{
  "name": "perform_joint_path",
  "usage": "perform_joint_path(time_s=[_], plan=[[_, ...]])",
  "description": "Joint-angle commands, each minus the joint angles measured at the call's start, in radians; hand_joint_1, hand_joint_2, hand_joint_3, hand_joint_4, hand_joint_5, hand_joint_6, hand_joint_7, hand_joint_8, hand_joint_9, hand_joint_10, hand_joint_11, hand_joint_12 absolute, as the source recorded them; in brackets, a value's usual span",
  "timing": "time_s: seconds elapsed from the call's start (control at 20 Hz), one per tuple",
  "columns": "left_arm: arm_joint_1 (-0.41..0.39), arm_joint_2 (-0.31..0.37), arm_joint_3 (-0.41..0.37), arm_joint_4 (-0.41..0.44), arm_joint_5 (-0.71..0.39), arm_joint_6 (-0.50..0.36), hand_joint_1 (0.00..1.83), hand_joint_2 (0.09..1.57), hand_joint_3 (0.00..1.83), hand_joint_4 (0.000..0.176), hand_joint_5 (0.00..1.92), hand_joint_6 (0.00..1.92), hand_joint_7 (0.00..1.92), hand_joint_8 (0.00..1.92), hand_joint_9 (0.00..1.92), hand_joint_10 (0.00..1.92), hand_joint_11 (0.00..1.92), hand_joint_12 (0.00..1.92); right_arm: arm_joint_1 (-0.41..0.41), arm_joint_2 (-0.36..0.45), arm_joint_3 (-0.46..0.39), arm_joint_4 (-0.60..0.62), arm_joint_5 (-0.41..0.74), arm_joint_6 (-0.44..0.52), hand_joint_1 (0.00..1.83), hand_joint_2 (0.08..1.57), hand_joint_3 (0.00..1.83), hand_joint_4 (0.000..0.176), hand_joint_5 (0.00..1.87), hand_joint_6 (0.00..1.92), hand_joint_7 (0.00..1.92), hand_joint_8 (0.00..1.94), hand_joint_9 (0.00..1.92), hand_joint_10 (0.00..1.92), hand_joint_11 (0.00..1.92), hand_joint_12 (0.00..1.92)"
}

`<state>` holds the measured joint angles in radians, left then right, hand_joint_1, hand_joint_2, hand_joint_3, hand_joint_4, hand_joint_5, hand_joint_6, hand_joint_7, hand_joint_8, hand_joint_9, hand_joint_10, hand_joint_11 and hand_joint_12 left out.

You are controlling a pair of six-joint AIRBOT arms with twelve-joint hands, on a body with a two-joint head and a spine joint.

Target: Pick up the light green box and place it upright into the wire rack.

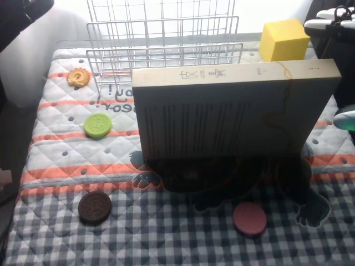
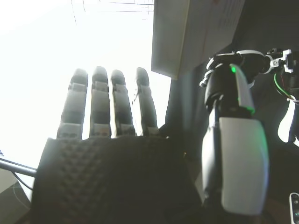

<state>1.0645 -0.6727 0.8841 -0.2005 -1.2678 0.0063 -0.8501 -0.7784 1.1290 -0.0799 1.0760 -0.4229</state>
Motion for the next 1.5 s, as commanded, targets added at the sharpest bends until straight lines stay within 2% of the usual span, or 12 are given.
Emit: perform_joint_path(time_s=[0.0,0.2,0.7,0.8,0.85,0.95,1.0,1.05,1.1,1.15,1.3,1.45], plan=[[-0.012,-0.004,0.004,-0.014,-0.122,-0.006,0.31,1.14,0.0,0.106,0.47,0.0,0.38,0.0,0.41,0.02,0.11,0.72,0.012,0.002,0.006,0.029,0.116,0.003,0.69,1.02,0.01,0.058,0.22,0.0,0.17,0.0,0.12,0.0,0.06,0.21],[-0.015,-0.012,0.008,-0.016,-0.115,-0.006,0.33,1.14,0.0,0.101,0.48,0.0,0.38,0.0,0.41,0.01,0.11,0.73,0.067,-0.022,0.013,-0.019,0.103,0.003,0.67,0.99,0.0,0.059,0.16,0.0,0.14,0.0,0.14,0.0,0.12,0.22],[-0.021,-0.024,0.021,-0.013,-0.098,-0.006,0.34,1.13,0.0,0.109,0.49,0.0,0.39,0.0,0.43,0.0,0.07,0.86,0.307,-0.174,0.164,-0.321,-0.168,0.003,0.78,0.89,0.0,0.155,0.0,0.0,0.08,0.0,0.09,0.0,0.01,0.19],[-0.021,-0.024,0.022,-0.012,-0.098,-0.006,0.33,1.14,0.0,0.099,0.49,0.0,0.39,0.0,0.43,0.0,0.06,0.85,0.336,-0.193,0.181,-0.385,-0.226,0.003,0.8,0.87,0.0,0.141,0.04,0.0,0.08,0.0,0.12,0.0,0.0,0.23],[-0.022,-0.024,0.022,-0.01,-0.099,-0.006,0.34,1.13,0.0,0.086,0.5,0.01,0.38,0.0,0.42,0.0,0.06,0.85,0.342,-0.198,0.185,-0.405,-0.246,0.003,0.81,0.9,0.0,0.096,0.07,0.0,0.1,0.0,0.15,0.0,0.0,0.37],[-0.023,-0.024,0.021,-0.004,-0.106,-0.006,0.33,1.14,0.0,0.085,0.52,0.01,0.4,0.0,0.43,0.0,0.08,0.86,0.342,-0.201,0.186,-0.41,-0.254,0.003,0.83,0.9,0.0,0.068,0.19,0.01,0.23,0.01,0.21,0.01,0.01,0.38],[-0.023,-0.024,0.02,-0.003,-0.109,-0.006,0.33,1.14,0.0,0.088,0.52,0.01,0.4,0.0,0.43,0.0,0.08,0.86,0.342,-0.202,0.185,-0.41,-0.254,0.003,0.8,0.91,0.0,0.066,0.26,0.01,0.41,0.02,0.35,0.02,0.11,0.4],[-0.023,-0.024,0.019,-0.003,-0.111,-0.006,0.32,1.14,0.0,0.104,0.49,0.0,0.39,0.0,0.42,0.0,0.07,0.85,0.342,-0.203,0.184,-0.41,-0.254,0.003,0.94,0.96,0.0,0.008,0.49,0.02,0.87,0.08,0.82,0.17,0.45,0.86],[-0.023,-0.024,0.019,-0.003,-0.112,-0.006,0.34,1.14,0.0,0.104,0.49,0.0,0.38,0.0,0.42,0.0,0.07,0.84,0.342,-0.204,0.181,-0.409,-0.254,0.003,1.05,0.98,0.0,0.0,0.72,0.03,1.17,0.09,1.09,0.32,0.67,1.17],[-0.022,-0.024,0.02,-0.004,-0.111,-0.006,0.35,1.14,0.0,0.097,0.5,0.0,0.4,0.0,0.43,0.0,0.09,0.8,0.342,-0.204,0.175,-0.409,-0.245,0.003,1.24,1.05,0.0,0.0,0.97,0.51,1.2,0.67,1.24,0.57,0.92,1.34],[-0.022,-0.024,0.02,-0.007,-0.11,-0.006,0.31,1.13,0.0,0.126,0.5,0.0,0.41,0.0,0.45,0.01,0.11,0.81,0.342,-0.204,0.158,-0.393,-0.189,0.003,1.27,1.11,0.0,0.0,0.88,0.97,1.11,0.95,1.24,0.61,1.04,1.23],[-0.022,-0.025,0.02,-0.009,-0.11,-0.006,0.32,1.13,0.0,0.115,0.51,0.0,0.42,0.0,0.45,0.0,0.12,0.81,0.342,-0.193,0.147,-0.349,-0.121,0.003,1.27,1.12,0.0,0.0,0.83,1.06,1.12,0.91,1.36,0.36,1.15,1.04]])
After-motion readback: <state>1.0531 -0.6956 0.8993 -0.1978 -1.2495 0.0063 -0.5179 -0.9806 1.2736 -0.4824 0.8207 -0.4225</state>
